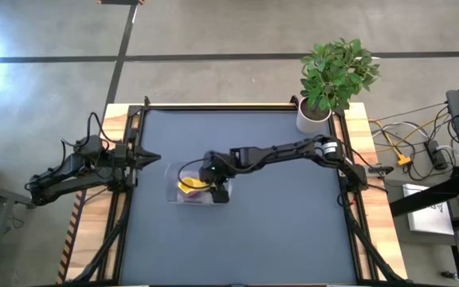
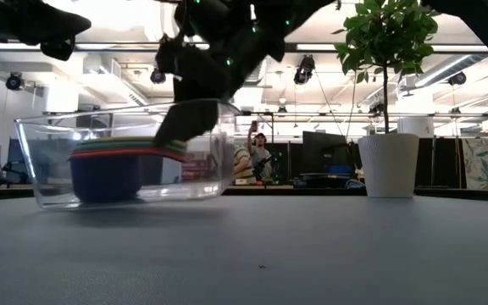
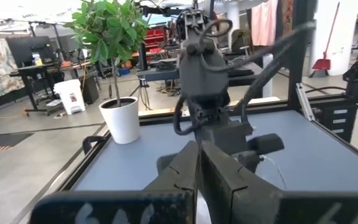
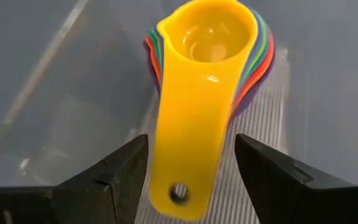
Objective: Nest measuring cups in basket
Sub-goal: Put the stacked measuring cups into the transparent bin, then return to Home Position
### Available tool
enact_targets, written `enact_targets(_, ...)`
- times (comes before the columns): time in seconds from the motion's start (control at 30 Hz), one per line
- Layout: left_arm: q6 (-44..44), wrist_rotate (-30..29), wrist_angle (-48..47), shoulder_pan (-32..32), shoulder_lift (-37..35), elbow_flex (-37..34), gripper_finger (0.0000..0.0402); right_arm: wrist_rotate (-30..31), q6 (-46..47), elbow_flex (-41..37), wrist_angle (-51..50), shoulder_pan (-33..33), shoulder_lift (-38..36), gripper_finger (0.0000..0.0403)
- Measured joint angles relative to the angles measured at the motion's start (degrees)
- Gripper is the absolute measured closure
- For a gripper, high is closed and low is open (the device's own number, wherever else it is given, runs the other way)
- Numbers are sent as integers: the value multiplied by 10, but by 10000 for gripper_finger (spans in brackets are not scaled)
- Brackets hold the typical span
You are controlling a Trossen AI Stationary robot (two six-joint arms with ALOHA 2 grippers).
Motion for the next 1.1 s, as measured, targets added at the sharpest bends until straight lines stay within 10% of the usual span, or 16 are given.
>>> enact_targets(0.73,2,74,8,0,0,0,402,-71,-1,-12,-4,-4,-54,184)
enact_targets(1.1,-1,76,12,0,-10,0,402,3,18,-318,175,-3,-344,244)
